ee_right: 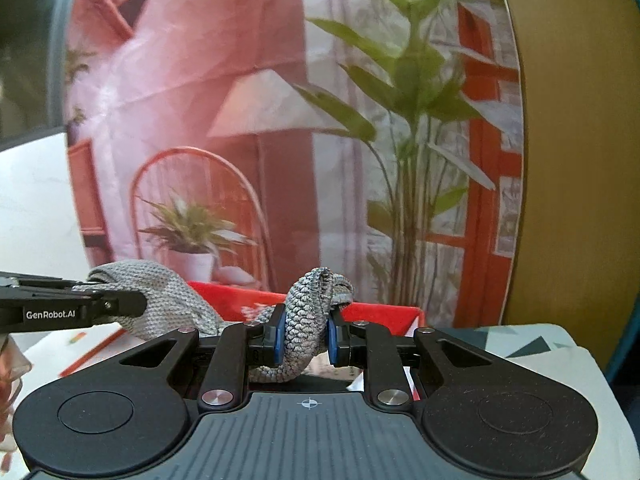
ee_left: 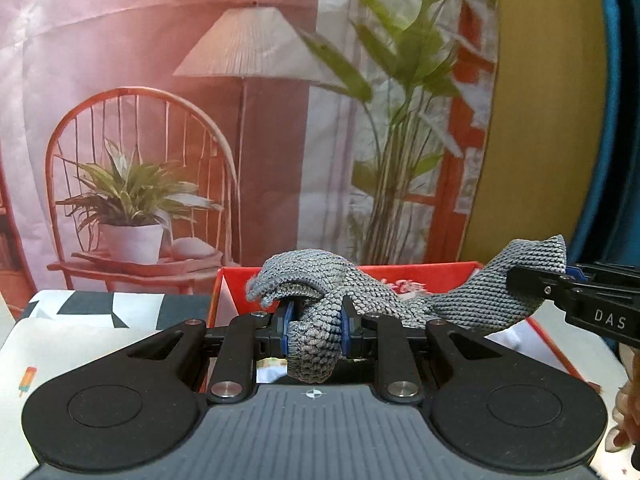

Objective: Organize soft objects
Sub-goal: 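Lift the grey knit cloth with both tools up over the box, then lower the grey cloth into the box and open both tools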

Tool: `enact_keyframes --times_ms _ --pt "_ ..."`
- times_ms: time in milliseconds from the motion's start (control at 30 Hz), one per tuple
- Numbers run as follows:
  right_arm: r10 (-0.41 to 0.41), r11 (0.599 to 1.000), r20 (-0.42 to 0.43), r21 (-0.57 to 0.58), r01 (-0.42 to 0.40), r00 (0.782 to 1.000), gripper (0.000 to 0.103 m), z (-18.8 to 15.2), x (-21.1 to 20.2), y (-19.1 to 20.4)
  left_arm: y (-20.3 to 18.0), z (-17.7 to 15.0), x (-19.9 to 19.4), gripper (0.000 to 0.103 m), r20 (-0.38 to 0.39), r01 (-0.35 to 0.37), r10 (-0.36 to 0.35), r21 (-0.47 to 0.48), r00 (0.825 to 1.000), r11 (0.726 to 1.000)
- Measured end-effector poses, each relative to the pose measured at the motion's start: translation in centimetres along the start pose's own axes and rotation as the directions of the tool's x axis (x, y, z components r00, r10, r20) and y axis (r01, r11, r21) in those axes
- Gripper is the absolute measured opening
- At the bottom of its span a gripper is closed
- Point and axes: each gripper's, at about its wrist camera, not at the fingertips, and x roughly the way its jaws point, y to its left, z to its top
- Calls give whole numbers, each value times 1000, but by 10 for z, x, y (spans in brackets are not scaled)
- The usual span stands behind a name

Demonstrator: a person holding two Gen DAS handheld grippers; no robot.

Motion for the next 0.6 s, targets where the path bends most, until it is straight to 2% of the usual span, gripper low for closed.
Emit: enact_keyframes --times_ms 133,333,400,467,600 --pt "-45 998 -27 -38 44 999 18 0 26 0 0 6 25 24 -37 -14 14 12 999 1000" --pt "-83 994 -126 -81 73 989 18 -8 55 4 5 -4 53 27 -147 31 -31 0 989 1000" --pt "-92 993 -149 -93 79 985 18 -10 59 4 8 -6 55 39 -161 35 -35 -4 986 999" --pt "-98 992 -167 -99 83 981 18 -11 63 4 10 -7 56 58 -165 42 -44 -16 985 999" --pt "-90 990 -241 -124 61 966 19 -14 73 9 10 -6 51 80 -154 55 -56 -12 986 998"
